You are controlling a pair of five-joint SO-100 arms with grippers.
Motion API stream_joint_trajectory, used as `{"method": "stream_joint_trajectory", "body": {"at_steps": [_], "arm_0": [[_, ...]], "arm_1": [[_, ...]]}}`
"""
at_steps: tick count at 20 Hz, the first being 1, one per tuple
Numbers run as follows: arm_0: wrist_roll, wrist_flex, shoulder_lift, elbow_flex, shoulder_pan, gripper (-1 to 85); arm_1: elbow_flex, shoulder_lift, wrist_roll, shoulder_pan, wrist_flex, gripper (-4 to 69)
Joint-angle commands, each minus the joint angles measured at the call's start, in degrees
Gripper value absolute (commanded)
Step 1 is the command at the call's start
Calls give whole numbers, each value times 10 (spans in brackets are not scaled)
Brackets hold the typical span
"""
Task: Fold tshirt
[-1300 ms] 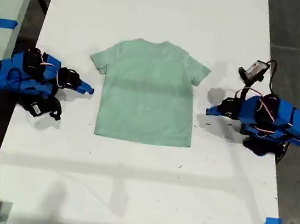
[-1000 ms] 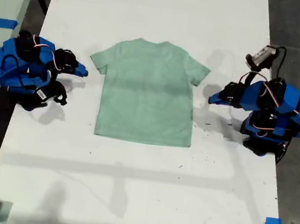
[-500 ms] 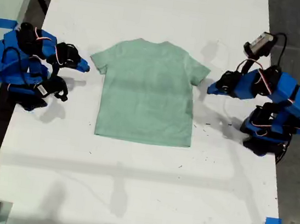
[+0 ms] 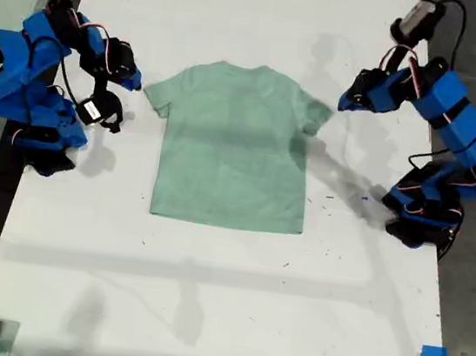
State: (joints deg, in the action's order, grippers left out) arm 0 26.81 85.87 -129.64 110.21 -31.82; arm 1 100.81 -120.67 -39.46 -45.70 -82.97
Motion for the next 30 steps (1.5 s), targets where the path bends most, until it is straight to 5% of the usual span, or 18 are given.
{"method": "stream_joint_trajectory", "body": {"at_steps": [1,15,16,18,22,30], "arm_0": [[42,51,100,-128,-34,0],[132,160,331,-350,-125,0],[132,160,331,-351,-124,0],[132,162,333,-351,-123,0],[133,162,336,-352,-121,0],[134,161,340,-352,-120,0]], "arm_1": [[-101,55,-40,-21,-18,-12],[-334,269,-180,-105,-91,-14],[-335,276,-185,-105,-92,-3],[-327,293,-197,-108,-96,163],[-249,318,-216,-119,-42,237],[-31,383,-249,-146,197,236]]}}
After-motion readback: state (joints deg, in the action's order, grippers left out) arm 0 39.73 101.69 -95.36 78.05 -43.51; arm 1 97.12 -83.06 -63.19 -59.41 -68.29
